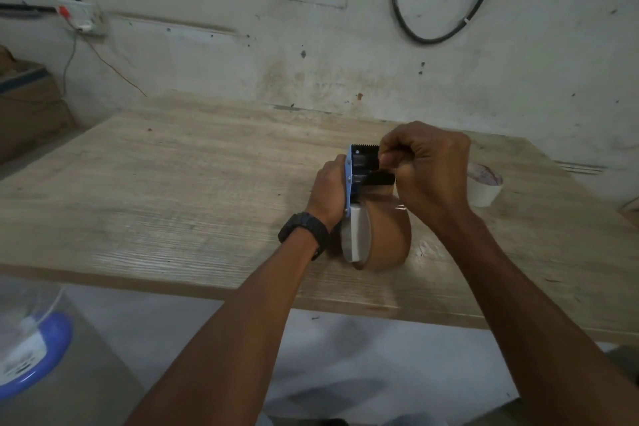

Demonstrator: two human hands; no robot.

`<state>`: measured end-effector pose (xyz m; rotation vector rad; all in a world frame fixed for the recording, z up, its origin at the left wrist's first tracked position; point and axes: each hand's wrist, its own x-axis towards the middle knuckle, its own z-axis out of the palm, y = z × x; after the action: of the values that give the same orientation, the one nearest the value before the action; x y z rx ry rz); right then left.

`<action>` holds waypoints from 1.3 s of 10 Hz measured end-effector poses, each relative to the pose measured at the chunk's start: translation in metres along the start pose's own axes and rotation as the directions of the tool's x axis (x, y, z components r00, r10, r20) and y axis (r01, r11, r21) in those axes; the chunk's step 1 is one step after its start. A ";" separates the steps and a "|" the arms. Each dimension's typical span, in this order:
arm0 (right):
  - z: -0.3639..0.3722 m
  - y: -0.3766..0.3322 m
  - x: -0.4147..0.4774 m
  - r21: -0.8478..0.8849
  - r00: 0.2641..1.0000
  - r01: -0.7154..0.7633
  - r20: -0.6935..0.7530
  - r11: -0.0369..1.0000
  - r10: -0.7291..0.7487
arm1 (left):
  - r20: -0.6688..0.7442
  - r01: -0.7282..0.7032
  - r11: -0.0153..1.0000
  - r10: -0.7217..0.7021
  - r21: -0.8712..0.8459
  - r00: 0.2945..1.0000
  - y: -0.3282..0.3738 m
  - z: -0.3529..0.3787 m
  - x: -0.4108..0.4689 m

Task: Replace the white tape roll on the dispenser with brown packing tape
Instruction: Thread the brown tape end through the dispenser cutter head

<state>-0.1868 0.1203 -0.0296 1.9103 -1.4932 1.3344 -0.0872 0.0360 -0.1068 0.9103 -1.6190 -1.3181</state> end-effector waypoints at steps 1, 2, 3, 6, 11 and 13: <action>0.008 0.003 0.002 -0.016 0.999 0.029 -0.019 0.999 -0.030 | -0.012 0.020 0.996 -0.021 -0.087 1.000 -0.001 -0.001 0.000; 0.013 0.005 0.003 -0.019 0.997 0.064 -0.042 0.998 -0.065 | -0.002 0.044 0.997 -0.045 -0.068 0.999 0.009 -0.004 -0.007; 0.016 0.001 0.004 -0.062 0.992 0.126 0.003 0.990 -0.127 | -0.048 0.034 0.996 -0.039 -0.087 0.998 0.001 -0.006 0.001; 0.018 0.002 0.012 -0.039 0.998 -0.032 -0.053 0.999 0.030 | -0.024 0.045 0.997 -0.047 -0.062 0.999 0.001 -0.003 -0.001; -0.015 0.010 0.018 0.260 0.926 -0.339 0.262 0.904 0.272 | -0.109 0.005 0.971 -0.032 -0.240 0.994 -0.005 -0.016 0.005; -0.018 0.003 0.017 -0.121 0.884 0.058 0.467 0.991 0.005 | -0.093 0.028 0.961 -0.055 -0.275 0.994 -0.006 -0.015 0.004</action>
<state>-0.1974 0.1235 -0.0070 2.2577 -1.7102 0.7618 -0.0747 0.0260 -0.1105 0.8299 -1.3074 -1.4589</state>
